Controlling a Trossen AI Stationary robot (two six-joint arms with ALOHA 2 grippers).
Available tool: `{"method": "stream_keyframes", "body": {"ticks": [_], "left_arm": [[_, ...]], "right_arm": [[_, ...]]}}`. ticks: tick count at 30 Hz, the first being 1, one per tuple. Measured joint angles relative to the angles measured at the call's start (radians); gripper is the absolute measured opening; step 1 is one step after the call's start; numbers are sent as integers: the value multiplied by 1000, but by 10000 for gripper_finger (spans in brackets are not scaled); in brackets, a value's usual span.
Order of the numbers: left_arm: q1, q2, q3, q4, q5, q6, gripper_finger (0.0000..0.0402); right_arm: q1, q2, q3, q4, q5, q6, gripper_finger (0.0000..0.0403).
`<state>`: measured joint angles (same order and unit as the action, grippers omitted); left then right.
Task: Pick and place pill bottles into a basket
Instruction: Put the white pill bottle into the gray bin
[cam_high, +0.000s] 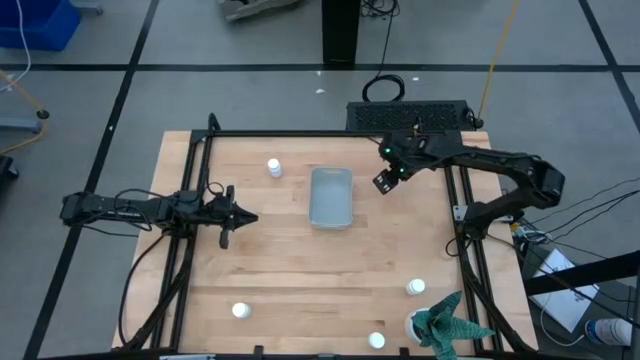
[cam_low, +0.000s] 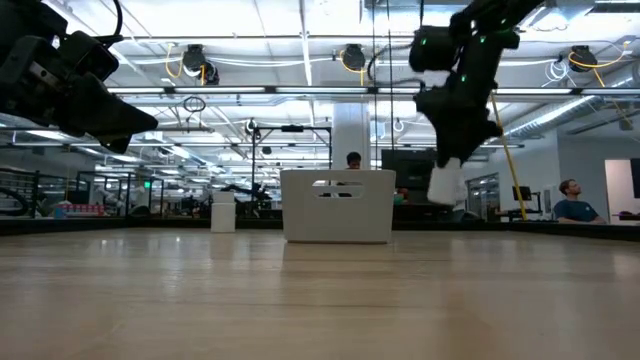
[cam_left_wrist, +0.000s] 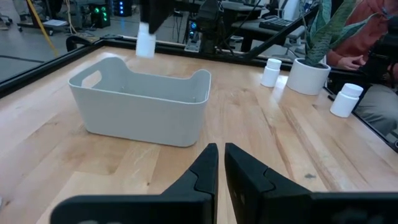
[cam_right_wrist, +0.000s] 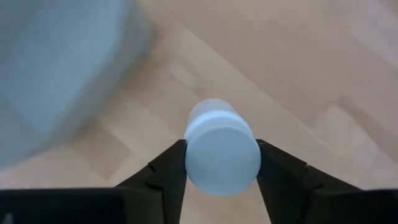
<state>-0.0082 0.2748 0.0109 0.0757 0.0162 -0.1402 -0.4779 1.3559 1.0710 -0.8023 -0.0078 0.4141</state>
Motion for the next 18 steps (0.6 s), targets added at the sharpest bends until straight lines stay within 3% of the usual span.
{"method": "stream_keyframes", "body": {"ticks": [9, 18], "left_arm": [[0, 0, 0, 1, 1, 0, 31], [0, 0, 0, 2, 1, 0, 31]], "right_arm": [[76, -180, 1, 306, -22, 8, 166], [203, -163, 2, 620, 16, -38, 163]]}}
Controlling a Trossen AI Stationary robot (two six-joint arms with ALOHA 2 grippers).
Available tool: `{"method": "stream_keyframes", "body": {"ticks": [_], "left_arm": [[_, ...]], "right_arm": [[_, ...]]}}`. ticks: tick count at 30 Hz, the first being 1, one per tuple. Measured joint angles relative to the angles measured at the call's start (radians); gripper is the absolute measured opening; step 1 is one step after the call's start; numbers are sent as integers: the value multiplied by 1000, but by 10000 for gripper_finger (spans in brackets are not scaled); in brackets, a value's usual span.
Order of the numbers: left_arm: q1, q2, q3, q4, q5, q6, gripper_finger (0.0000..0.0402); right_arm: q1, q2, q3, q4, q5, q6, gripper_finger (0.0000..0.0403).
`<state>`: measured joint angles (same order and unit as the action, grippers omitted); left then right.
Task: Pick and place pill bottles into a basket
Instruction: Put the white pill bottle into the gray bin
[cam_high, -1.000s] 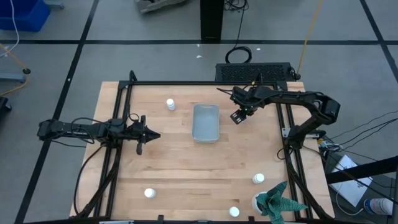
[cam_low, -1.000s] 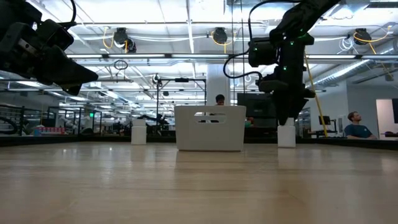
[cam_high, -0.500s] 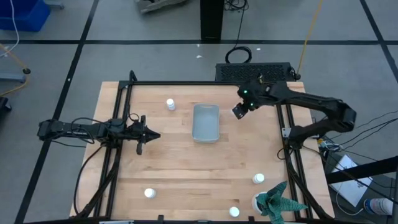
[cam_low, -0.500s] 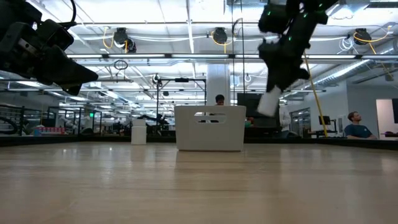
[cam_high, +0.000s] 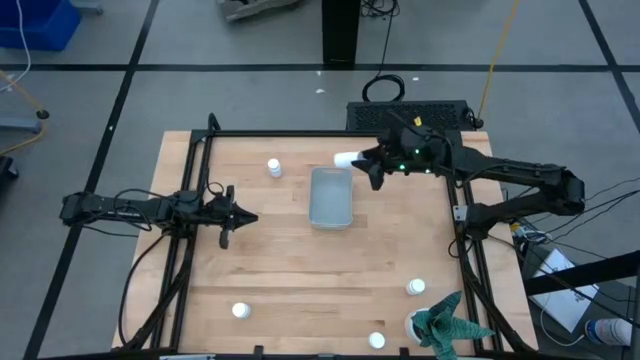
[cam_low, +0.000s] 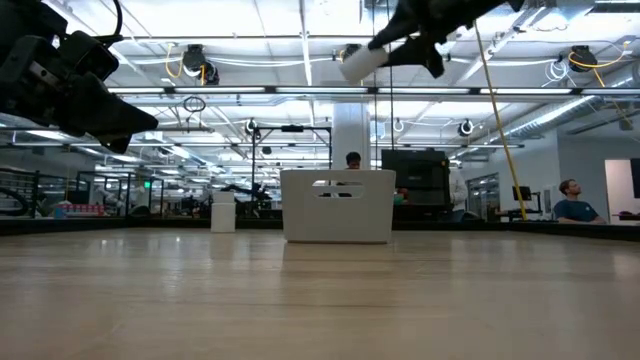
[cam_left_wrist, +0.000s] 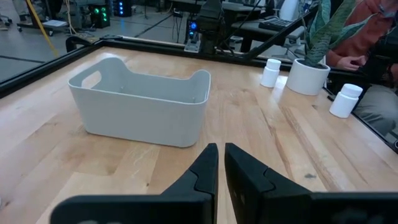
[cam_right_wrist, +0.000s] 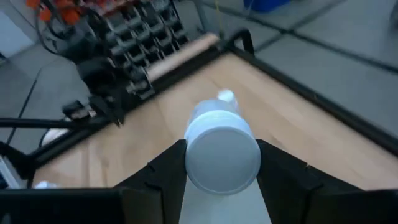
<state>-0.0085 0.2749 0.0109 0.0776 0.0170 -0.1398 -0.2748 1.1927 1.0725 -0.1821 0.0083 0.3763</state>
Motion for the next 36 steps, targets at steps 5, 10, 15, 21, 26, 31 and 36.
{"method": "stream_keyframes", "body": {"ticks": [5, 10, 15, 21, 26, 31, 36], "left_arm": [[0, 0, 0, 0, 0, 0, 31], [0, 0, 0, 0, 0, 2, 31], [0, 0, 0, 1, -1, 2, 31], [0, 0, 0, 2, -1, 2, 31], [0, 0, 0, 1, -1, 0, 31], [0, 0, 0, -2, -1, -13, 31], [0, 0, 0, -22, 3, -21, 31]], "right_arm": [[52, 84, 0, 102, 41, -26, 163], [54, 185, 0, 117, 41, -24, 160], [41, 294, 80, -6, 42, -12, 159], [44, 444, 321, -279, 48, -21, 158], [6, 566, 559, -541, 47, 0, 158], [-40, 668, 726, -763, 34, -9, 158], [-48, 715, 725, -814, 19, -33, 158]]}}
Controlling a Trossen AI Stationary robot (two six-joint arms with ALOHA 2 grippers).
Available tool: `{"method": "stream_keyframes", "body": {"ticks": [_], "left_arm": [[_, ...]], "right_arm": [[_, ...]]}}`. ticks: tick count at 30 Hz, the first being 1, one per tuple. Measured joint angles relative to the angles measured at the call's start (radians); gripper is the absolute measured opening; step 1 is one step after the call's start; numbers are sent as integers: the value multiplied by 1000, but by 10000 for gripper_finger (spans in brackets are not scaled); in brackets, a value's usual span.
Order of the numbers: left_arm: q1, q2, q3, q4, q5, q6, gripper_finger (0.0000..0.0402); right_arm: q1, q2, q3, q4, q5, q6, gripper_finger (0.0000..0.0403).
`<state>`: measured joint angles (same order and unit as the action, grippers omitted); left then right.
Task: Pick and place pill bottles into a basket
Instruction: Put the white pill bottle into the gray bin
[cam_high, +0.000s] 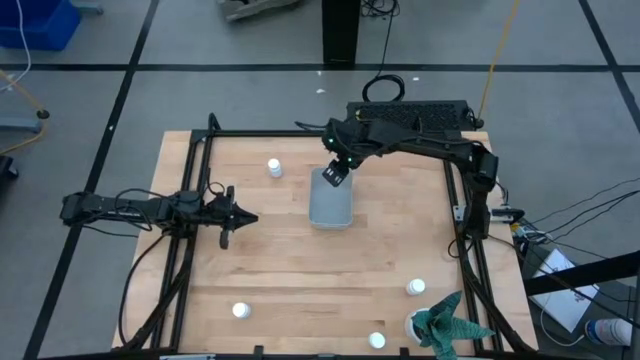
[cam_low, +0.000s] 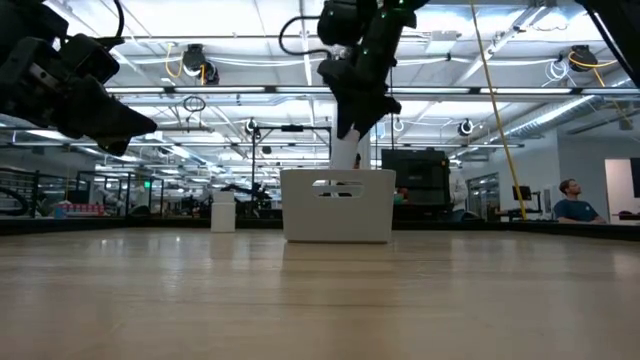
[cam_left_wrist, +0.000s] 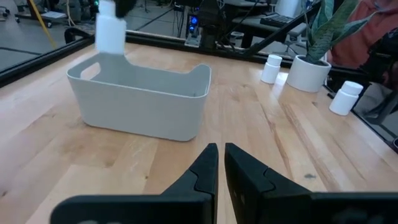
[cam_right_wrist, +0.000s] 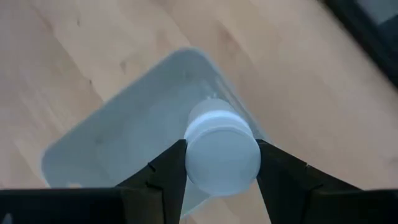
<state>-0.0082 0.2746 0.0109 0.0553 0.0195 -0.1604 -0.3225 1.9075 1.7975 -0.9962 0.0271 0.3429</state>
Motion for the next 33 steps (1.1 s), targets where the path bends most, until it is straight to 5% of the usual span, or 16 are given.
{"method": "stream_keyframes", "body": {"ticks": [33], "left_arm": [[0, 0, 0, -7, -3, 3, 31]], "right_arm": [[30, 27, -267, 228, -5, 9, 164]]}}
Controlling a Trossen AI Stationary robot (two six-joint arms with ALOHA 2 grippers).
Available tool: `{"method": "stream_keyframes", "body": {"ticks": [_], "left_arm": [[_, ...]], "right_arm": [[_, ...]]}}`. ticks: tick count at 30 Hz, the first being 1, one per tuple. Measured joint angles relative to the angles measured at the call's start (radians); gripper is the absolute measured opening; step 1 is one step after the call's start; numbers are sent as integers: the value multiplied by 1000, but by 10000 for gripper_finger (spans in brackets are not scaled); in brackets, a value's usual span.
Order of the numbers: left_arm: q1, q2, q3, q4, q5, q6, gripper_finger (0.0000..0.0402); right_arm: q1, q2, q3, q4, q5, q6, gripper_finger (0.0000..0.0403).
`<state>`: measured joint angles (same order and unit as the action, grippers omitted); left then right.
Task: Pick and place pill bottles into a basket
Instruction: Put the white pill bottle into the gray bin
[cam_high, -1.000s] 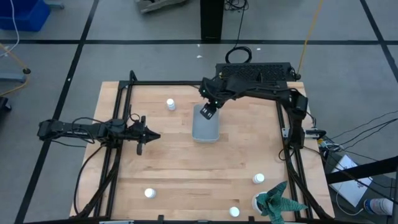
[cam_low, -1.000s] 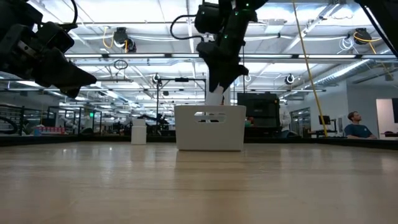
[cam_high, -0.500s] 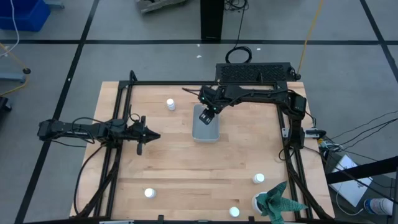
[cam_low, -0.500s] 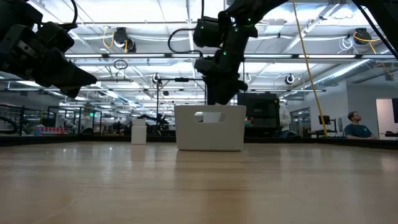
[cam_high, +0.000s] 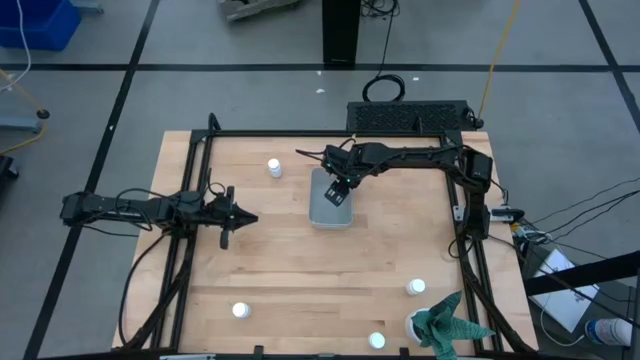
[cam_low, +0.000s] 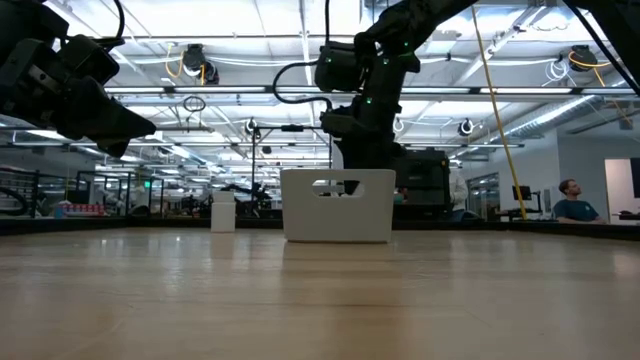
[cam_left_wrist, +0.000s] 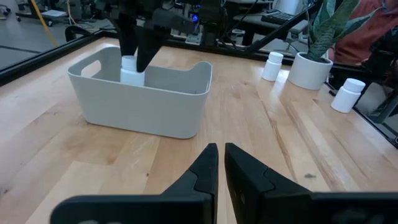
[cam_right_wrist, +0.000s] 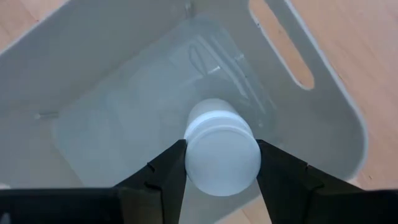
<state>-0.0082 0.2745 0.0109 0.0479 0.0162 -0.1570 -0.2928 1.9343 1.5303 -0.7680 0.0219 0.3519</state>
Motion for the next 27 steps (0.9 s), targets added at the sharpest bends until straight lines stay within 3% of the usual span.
{"method": "stream_keyframes", "body": {"ticks": [10, 21, 27], "left_arm": [[0, 0, 0, 0, 0, -3, 31], [0, 0, 0, -3, 0, -5, 31], [0, 0, 0, -14, 0, -5, 31]], "right_arm": [[0, 0, 0, 32, -30, -24, 168], [0, 0, 0, 38, -25, -48, 231], [0, -13, 0, 32, -24, -77, 238]]}}
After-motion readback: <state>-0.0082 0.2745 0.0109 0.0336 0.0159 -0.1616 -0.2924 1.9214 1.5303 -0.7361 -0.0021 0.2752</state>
